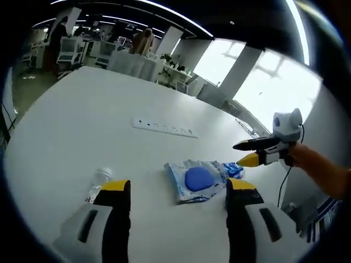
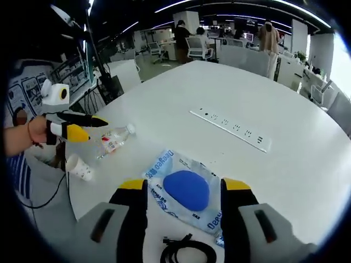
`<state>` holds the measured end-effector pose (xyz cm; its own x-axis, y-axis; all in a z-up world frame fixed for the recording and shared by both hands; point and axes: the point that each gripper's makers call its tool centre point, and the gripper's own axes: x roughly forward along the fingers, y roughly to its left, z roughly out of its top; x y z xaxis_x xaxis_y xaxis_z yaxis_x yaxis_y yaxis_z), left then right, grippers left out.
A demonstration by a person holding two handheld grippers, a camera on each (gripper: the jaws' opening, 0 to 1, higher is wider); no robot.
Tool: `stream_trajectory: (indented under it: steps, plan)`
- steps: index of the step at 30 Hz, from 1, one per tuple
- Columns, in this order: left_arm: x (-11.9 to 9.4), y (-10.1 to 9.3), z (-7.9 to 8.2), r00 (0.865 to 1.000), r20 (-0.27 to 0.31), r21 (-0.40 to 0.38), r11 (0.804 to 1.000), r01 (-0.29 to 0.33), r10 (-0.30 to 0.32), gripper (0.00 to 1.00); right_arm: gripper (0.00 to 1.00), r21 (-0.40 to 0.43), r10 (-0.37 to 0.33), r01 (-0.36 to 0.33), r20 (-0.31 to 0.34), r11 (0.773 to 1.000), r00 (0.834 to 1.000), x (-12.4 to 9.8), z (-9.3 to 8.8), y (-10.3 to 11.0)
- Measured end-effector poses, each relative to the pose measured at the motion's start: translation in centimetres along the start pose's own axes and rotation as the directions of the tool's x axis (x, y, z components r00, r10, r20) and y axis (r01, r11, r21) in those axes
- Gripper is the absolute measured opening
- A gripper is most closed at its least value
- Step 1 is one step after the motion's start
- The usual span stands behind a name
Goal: Arrange the tabletop items into an orderly group along one side of the table until the central work area is clear of visible clutter.
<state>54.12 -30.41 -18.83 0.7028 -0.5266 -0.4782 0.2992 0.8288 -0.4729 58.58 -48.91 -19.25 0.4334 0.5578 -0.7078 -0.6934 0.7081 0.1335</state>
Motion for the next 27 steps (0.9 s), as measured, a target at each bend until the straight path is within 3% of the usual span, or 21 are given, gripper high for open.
stream_trajectory:
  steps: [17, 27]
  plan:
    - [-6.7, 3.1, 0.8, 0.999, 0.043, -0.018, 1.0, 0.008, -0.007, 0.73, 0.53, 0.046, 0.11, -0.113, 0.049, 0.993, 0.993, 2.6, 2.7, 6.7]
    - [-10.0, 5.6, 0.6, 0.998, 0.061, -0.039, 0.999, -0.004, 0.006, 0.74, 0.53, 0.11, 0.205, -0.211, 0.066, 0.971, 0.977, 5.6, 4.0, 10.7]
